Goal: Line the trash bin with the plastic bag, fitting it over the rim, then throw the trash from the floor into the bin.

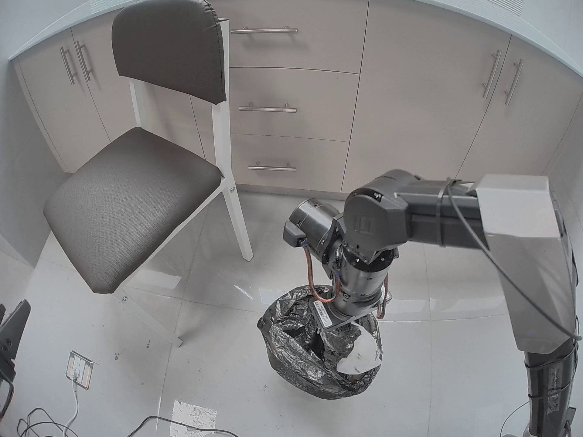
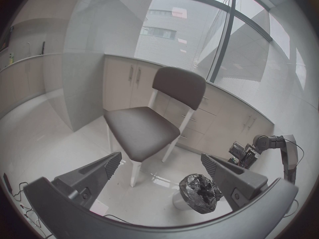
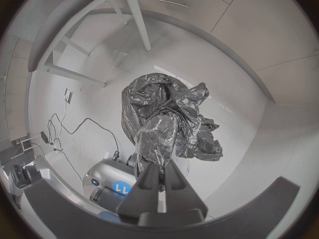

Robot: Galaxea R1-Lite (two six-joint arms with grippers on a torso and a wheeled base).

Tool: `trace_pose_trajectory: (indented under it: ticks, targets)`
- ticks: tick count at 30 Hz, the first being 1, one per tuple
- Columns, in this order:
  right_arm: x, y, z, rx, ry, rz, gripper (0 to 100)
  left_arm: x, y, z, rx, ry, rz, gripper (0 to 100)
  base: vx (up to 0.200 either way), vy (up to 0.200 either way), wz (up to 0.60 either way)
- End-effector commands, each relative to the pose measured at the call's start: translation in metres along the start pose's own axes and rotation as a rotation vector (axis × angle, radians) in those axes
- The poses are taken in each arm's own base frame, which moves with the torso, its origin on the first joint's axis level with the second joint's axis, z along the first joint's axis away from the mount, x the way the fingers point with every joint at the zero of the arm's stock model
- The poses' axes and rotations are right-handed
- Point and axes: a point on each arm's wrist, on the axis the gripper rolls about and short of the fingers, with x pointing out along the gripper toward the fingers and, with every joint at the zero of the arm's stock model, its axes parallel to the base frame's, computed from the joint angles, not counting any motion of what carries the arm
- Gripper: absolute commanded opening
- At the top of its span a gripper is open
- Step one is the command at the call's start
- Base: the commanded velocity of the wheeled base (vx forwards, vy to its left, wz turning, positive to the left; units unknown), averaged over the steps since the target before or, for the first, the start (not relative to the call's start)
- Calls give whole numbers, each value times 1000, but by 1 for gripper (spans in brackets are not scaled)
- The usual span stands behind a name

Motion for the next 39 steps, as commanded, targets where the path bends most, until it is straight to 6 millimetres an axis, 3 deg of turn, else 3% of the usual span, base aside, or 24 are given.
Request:
trace_pose_trajectory:
  ticks: [1, 5, 6, 9, 17, 39]
  targets:
    - [43, 18, 1, -38, 36, -14, 0, -31, 18, -30, -2, -125, 82, 100, 0, 0, 0]
    - [47, 20, 0, -61, 41, -18, 0, -32, 21, -41, -1, -124, 118, 100, 0, 0, 0]
    - [51, 21, 0, -67, 40, -18, 0, -34, 25, -54, 4, -125, 150, 100, 0, 0, 0]
    - [54, 20, 2, -60, 35, -22, 0, -32, 29, -69, 6, -115, 184, 100, 0, 0, 0]
    - [56, 15, 3, -37, 37, -35, 0, -24, 36, -91, 93, -31, 214, 100, 0, 0, 0]
    - [62, 19, 1, -49, 41, -64, 0, -21, 37, -94, 187, -31, 201, 100, 0, 0, 0]
